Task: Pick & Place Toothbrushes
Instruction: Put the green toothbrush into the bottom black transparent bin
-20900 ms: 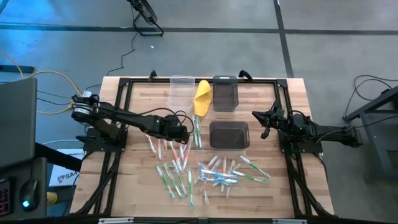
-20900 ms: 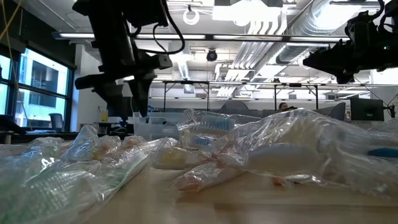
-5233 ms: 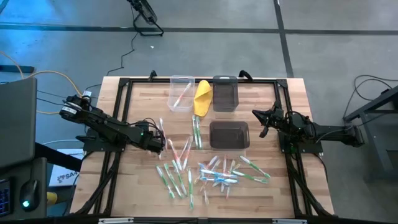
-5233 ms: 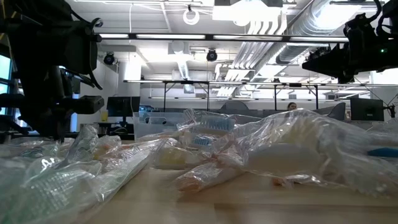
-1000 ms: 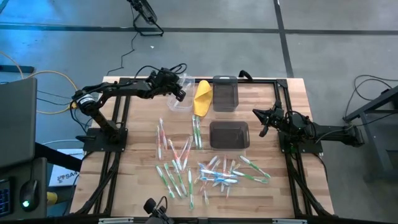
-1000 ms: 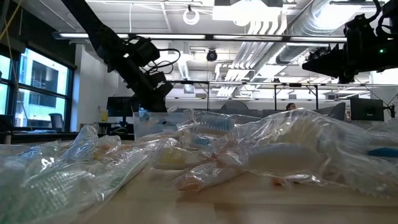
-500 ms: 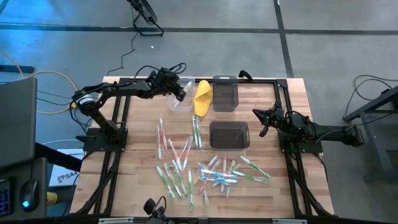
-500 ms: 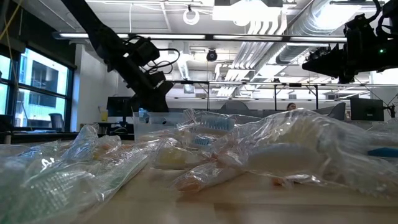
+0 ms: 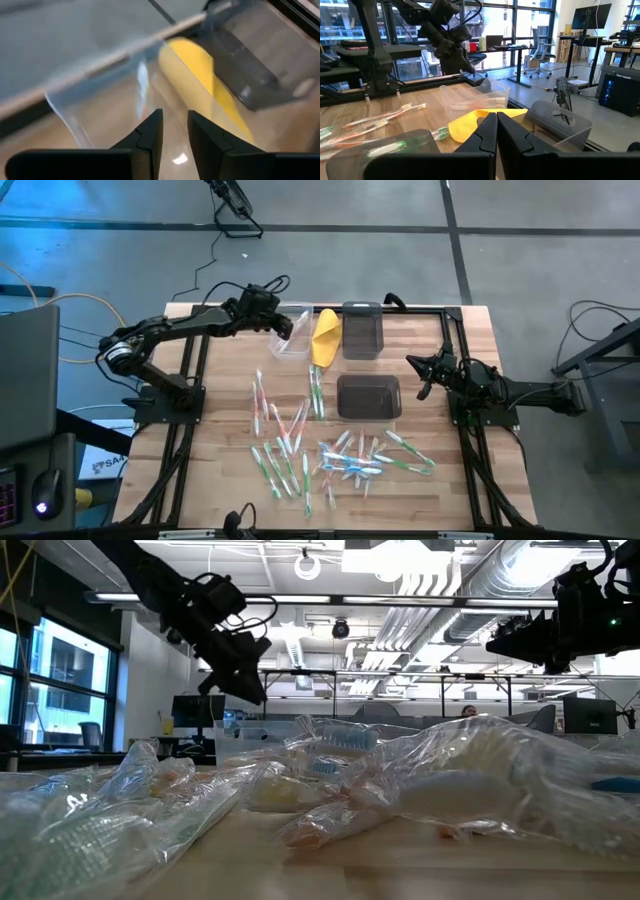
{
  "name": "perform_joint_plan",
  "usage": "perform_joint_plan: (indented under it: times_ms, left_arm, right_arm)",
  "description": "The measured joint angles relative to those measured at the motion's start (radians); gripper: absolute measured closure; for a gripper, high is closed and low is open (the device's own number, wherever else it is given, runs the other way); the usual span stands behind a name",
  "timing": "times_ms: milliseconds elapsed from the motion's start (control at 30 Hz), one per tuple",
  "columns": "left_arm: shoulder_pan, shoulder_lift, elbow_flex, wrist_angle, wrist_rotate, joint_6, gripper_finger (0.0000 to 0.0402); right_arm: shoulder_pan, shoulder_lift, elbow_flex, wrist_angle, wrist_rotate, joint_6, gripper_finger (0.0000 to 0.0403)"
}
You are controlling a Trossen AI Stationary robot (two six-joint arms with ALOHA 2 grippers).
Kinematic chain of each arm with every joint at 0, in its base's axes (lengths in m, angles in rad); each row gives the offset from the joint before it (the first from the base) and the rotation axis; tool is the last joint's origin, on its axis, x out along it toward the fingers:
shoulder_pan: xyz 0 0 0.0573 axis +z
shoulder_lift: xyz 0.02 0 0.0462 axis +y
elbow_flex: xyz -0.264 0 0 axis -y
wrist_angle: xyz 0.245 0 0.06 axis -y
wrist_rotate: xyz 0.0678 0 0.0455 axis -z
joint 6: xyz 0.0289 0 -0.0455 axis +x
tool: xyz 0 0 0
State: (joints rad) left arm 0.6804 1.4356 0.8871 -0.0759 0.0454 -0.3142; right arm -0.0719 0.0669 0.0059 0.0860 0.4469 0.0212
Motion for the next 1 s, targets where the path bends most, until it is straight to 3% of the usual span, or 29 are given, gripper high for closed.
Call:
perform_joint_plan:
  times_ms: [233, 467, 700, 1000]
  left_arm:
    - [-0.003, -0.012, 0.0, -0.113, 0.214, -0.098, 0.0325]
    - [-0.105, -0.026, 0.0, -0.117, 0.207, -0.153, 0.0325]
    - [-0.275, -0.042, 0.0, -0.104, 0.109, -0.233, 0.0326]
    - [-0.461, -0.047, 0.0, -0.105, -0.161, -0.446, 0.0326]
  right_arm:
    - [0.0, 0.0, 0.0, 0.0, 0.0, 0.0, 0.04]
    - [0.0, 0.0, 0.0, 0.001, 0.0, 0.0, 0.04]
    - [0.0, 0.0, 0.0, 0.003, 0.0, 0.0, 0.04]
    - [0.0, 0.0, 0.0, 0.015, -0.003, 0.0, 0.04]
